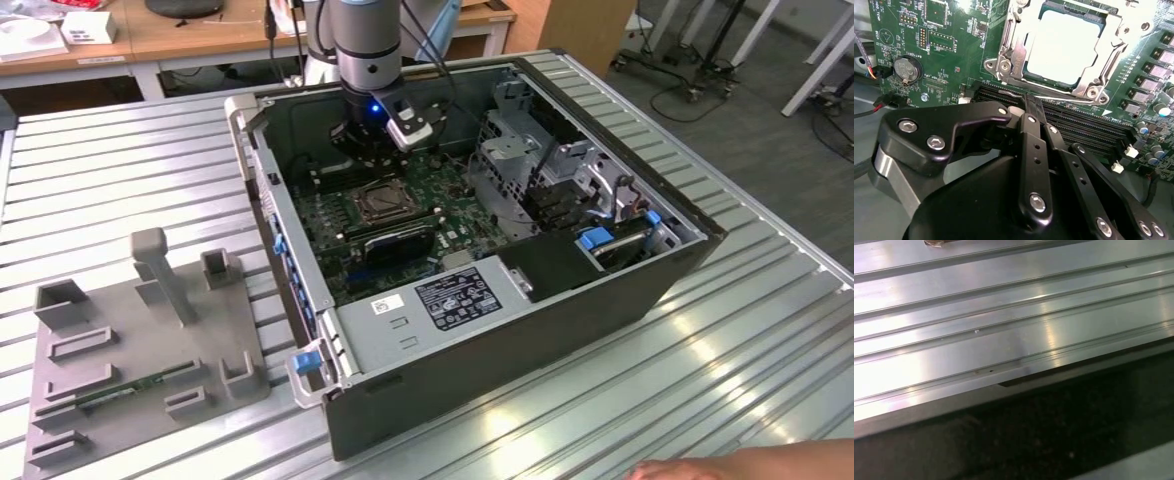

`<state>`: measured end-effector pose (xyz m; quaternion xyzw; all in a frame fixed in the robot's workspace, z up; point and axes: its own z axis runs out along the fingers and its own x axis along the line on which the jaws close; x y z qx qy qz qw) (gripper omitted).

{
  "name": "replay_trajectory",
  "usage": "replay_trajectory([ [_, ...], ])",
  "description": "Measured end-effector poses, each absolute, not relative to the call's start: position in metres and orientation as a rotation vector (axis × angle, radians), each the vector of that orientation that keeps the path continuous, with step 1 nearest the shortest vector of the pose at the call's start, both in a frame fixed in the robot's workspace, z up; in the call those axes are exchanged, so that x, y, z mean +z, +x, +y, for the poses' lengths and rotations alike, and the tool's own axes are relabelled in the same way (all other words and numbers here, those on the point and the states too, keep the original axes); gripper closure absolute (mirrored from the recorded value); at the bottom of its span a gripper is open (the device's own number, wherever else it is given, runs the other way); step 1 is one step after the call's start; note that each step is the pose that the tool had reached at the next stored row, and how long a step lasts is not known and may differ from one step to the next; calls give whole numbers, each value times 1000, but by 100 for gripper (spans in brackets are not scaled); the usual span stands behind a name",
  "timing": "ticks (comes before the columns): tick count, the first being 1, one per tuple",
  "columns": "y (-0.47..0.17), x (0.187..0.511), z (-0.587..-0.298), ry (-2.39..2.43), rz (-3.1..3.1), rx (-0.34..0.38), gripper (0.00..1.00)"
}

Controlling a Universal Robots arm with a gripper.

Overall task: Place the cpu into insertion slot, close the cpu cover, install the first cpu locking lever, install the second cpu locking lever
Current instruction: 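Install the first cpu locking lever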

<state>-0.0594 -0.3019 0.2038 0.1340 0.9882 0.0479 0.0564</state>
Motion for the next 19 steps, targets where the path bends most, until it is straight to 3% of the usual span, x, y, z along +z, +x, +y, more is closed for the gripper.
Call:
replay_trajectory([
  [19, -59, 197, -302, 405, 2997, 132, 89],
])
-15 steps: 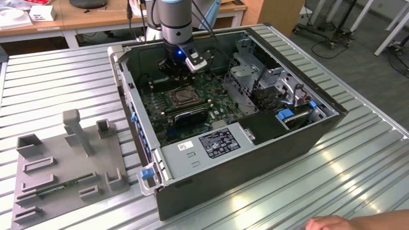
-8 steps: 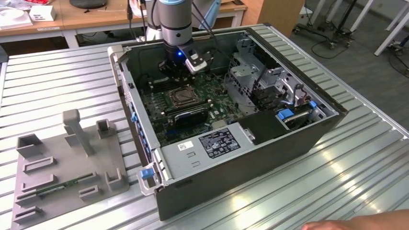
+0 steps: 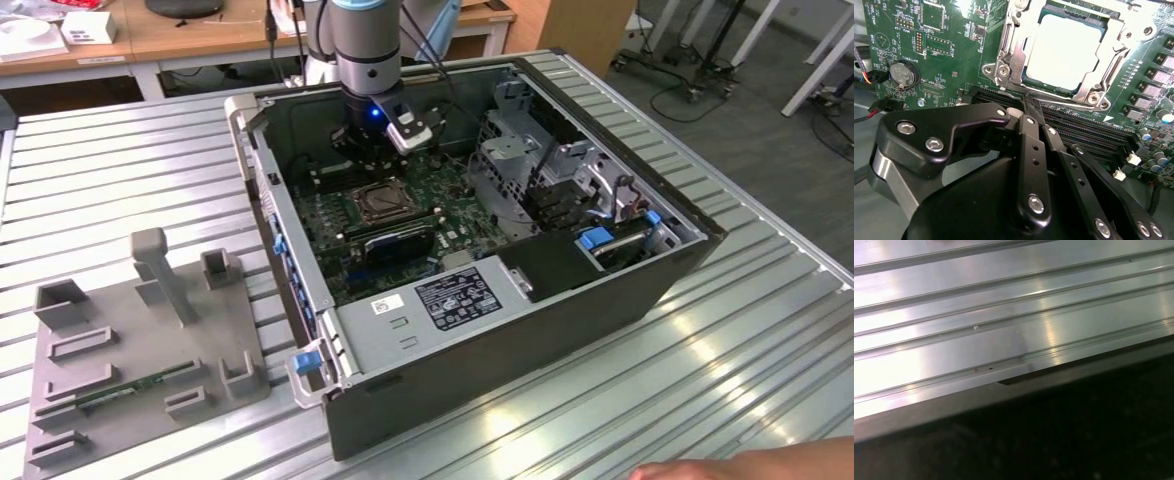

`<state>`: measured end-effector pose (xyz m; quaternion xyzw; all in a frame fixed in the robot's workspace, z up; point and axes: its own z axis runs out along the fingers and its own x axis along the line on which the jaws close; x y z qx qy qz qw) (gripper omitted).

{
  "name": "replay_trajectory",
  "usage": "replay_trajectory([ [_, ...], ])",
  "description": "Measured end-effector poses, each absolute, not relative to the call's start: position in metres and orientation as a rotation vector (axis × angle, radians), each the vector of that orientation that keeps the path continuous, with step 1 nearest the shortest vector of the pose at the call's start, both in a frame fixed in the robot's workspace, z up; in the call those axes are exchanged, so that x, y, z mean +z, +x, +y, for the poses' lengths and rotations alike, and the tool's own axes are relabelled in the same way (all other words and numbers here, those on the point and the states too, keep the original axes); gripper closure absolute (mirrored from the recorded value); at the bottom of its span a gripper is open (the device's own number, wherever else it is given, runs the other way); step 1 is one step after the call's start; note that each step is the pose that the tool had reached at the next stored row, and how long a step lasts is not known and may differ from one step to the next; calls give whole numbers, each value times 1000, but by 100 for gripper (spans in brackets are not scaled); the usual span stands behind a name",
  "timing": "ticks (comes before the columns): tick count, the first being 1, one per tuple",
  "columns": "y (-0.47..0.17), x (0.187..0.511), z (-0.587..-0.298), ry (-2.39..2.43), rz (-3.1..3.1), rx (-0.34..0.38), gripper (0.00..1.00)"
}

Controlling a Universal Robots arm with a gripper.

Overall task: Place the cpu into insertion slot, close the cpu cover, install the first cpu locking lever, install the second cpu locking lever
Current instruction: 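Install the first cpu locking lever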

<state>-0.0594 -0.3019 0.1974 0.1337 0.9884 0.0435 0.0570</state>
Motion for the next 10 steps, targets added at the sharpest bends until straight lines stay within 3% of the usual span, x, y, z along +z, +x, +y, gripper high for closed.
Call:
replay_trajectory([
  [10, -59, 198, -302, 405, 2997, 130, 89],
])
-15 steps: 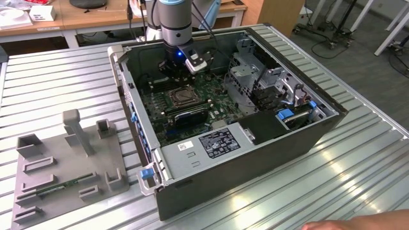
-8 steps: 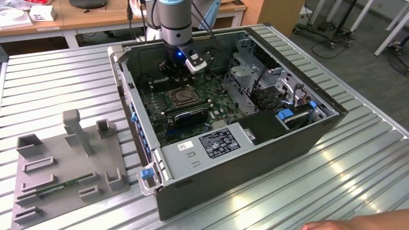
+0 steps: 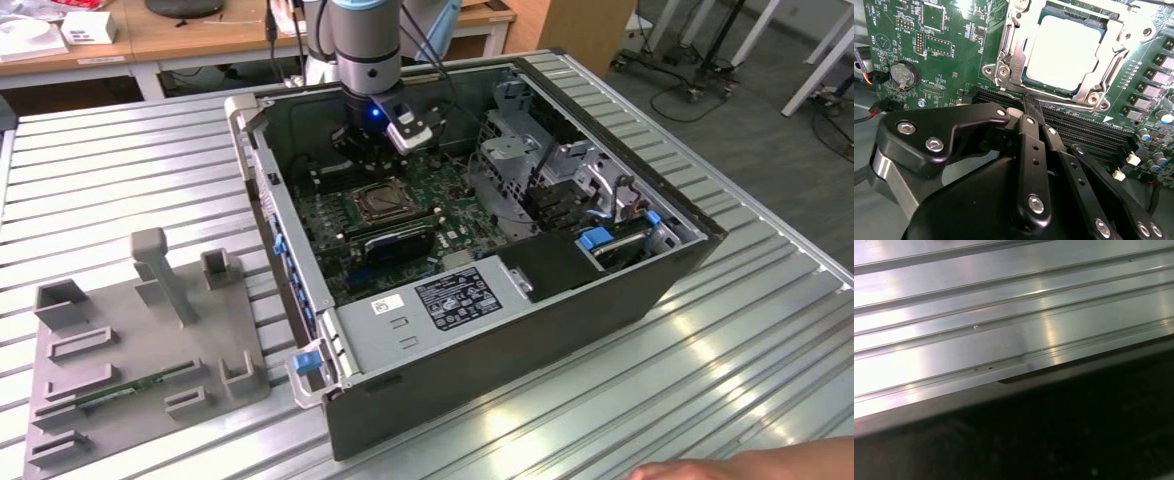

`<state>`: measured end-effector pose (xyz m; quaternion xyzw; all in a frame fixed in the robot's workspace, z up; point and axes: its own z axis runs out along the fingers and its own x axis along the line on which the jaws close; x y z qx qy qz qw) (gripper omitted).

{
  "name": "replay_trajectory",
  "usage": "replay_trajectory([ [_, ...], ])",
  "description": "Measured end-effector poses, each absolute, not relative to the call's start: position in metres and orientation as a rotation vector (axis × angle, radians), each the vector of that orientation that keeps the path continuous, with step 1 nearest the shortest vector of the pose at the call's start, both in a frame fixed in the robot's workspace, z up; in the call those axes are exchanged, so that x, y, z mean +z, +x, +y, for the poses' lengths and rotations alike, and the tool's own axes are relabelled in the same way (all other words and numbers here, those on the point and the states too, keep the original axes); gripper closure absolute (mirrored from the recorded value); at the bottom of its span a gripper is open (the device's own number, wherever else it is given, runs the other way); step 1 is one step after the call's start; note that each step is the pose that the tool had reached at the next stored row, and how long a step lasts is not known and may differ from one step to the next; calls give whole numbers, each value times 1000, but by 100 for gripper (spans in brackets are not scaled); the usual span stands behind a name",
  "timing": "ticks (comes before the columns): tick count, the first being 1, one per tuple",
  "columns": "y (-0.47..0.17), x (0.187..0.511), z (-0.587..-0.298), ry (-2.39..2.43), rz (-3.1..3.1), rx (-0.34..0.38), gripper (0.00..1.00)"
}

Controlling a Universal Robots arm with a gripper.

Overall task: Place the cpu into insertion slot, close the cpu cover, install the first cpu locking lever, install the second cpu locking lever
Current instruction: 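Install the first cpu locking lever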

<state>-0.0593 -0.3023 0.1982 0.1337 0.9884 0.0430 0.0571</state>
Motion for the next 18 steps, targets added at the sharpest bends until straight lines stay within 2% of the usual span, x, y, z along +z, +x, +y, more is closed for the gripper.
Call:
replay_trajectory([
  [18, -59, 206, -302, 405, 2997, 133, 89],
])
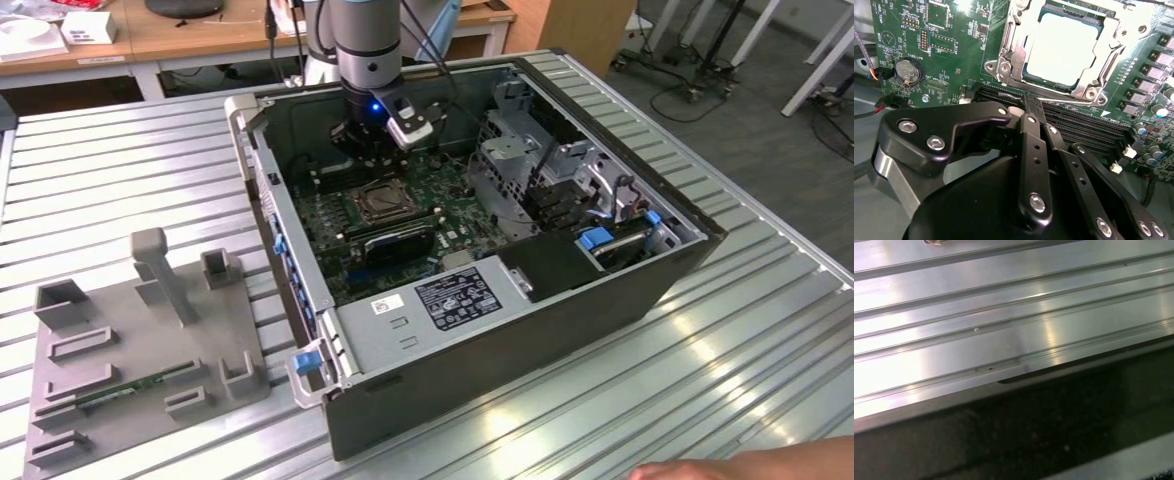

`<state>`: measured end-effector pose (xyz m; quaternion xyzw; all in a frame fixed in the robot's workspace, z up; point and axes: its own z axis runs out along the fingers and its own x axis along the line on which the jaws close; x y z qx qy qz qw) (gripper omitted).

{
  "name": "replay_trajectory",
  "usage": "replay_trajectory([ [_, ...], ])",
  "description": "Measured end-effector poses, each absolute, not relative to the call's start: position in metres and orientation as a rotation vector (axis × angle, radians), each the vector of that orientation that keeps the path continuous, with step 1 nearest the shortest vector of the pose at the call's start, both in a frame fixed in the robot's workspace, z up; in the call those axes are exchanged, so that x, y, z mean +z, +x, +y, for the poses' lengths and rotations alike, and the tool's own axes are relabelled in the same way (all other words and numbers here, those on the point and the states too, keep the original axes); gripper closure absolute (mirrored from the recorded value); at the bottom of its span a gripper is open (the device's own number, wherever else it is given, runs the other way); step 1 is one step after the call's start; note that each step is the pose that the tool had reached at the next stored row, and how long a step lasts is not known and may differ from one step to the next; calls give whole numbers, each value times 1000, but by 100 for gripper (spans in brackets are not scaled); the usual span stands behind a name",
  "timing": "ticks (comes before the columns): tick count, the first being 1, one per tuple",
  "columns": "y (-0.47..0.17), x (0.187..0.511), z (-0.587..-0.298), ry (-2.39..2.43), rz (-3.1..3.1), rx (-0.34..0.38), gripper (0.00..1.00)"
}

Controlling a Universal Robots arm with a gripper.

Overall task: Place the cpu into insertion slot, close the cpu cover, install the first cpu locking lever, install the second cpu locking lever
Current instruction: 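Install the first cpu locking lever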

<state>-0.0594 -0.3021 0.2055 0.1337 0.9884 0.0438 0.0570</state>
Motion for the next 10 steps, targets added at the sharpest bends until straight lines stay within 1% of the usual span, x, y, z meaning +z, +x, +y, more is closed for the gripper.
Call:
replay_trajectory([
  [10, -60, 206, -301, 406, 2998, 144, 89],
])
